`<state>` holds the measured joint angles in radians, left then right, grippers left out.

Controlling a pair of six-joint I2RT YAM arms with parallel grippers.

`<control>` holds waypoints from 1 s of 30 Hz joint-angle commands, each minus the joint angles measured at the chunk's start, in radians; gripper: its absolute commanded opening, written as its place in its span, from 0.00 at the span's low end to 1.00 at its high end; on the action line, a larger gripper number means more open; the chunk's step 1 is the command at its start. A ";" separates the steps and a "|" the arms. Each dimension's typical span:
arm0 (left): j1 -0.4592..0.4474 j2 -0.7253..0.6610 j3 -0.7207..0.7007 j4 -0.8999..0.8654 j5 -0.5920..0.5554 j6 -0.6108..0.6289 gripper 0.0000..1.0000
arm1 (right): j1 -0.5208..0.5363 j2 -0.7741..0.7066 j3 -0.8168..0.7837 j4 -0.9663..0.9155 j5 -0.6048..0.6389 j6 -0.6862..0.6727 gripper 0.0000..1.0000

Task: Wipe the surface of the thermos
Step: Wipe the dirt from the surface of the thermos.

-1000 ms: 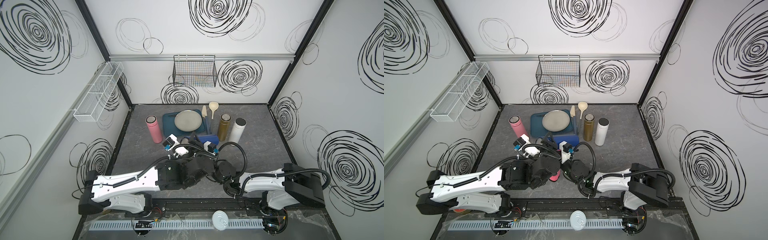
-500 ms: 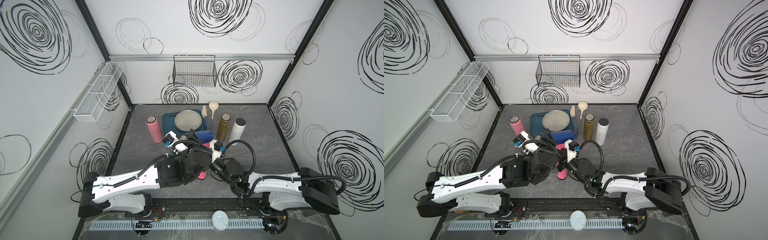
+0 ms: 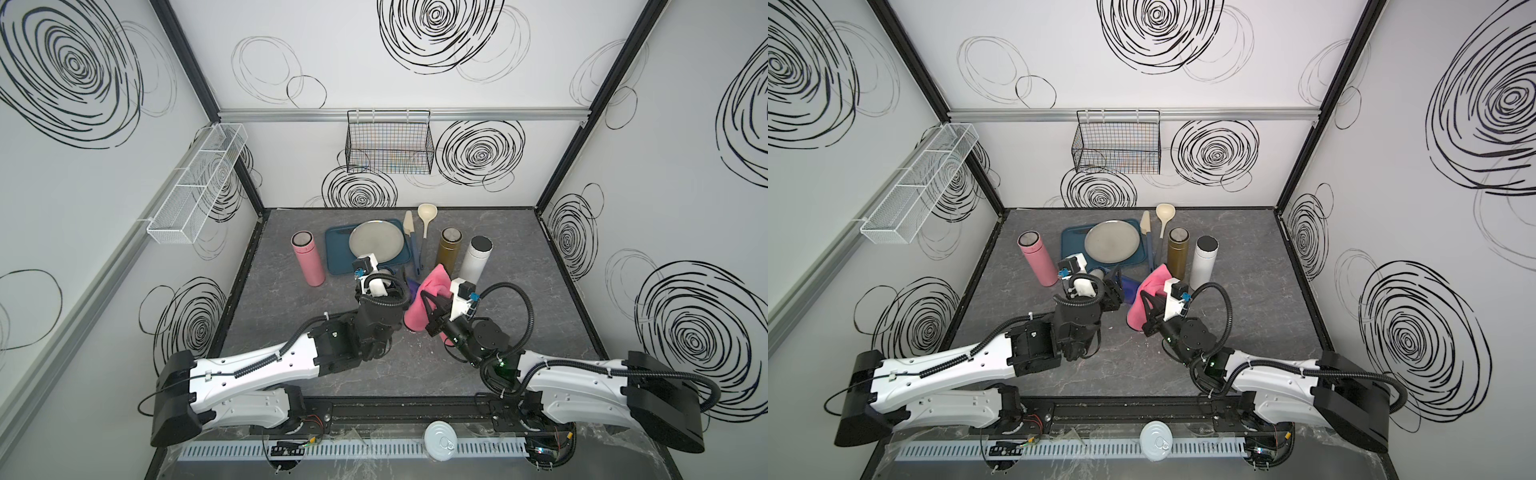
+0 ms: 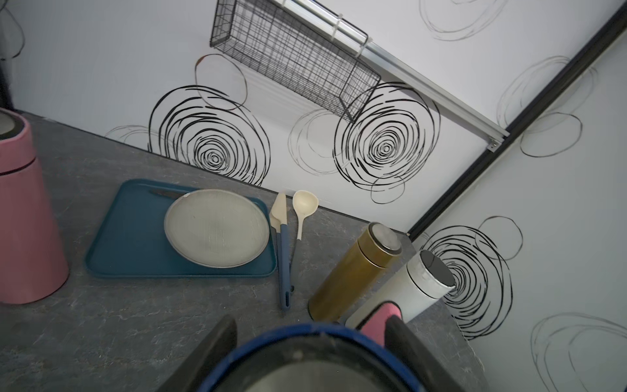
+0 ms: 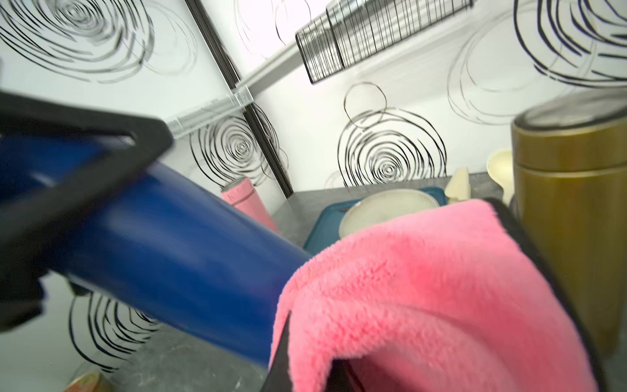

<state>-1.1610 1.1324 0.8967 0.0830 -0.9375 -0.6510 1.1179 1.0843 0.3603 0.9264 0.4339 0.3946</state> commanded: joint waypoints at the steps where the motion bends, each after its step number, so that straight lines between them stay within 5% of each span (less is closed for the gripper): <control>1: 0.003 -0.040 -0.027 0.251 0.123 0.193 0.00 | 0.006 -0.034 0.074 -0.001 -0.050 -0.019 0.00; 9: 0.033 -0.161 -0.278 0.659 0.480 0.474 0.00 | -0.094 0.066 -0.005 0.009 -0.063 0.152 0.00; 20: 0.045 -0.183 -0.396 0.871 0.667 0.621 0.00 | -0.036 -0.026 0.062 -0.057 -0.134 0.092 0.00; 30: 0.049 -0.198 -0.483 1.033 0.725 0.674 0.00 | -0.043 0.137 0.025 0.015 -0.131 0.187 0.00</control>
<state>-1.1049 0.9707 0.3931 0.8173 -0.2920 0.0113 1.0660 1.2156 0.4057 0.9096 0.3408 0.5369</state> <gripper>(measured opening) 0.677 0.069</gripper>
